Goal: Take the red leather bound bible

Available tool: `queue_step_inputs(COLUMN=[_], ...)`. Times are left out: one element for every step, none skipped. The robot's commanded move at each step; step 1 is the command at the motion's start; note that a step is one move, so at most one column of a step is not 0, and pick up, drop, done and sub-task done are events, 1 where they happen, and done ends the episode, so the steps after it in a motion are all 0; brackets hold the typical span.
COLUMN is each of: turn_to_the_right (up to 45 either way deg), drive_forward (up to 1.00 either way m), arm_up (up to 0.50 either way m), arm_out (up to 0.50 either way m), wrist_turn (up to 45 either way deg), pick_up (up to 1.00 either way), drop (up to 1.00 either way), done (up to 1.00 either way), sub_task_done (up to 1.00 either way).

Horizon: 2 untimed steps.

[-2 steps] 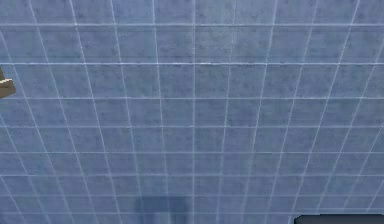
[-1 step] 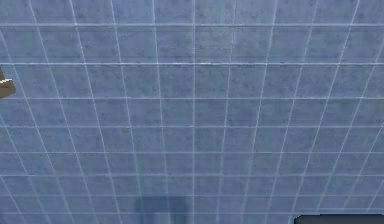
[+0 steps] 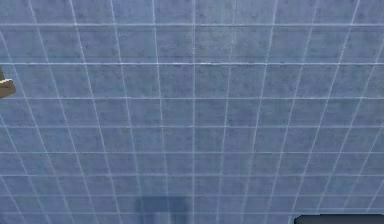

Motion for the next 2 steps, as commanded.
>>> queue_step_inputs(turn_to_the_right=[0.0, 0.0], drive_forward=[0.0, 0.0], arm_up=[0.1, 0.0], arm_out=[0.0, 0.0], wrist_turn=[0.0, 0.0], pick_up=[0.0, 0.0], drop=[0.0, 0.0], done=[0.0, 1.0], sub_task_done=[0.0, 0.0])
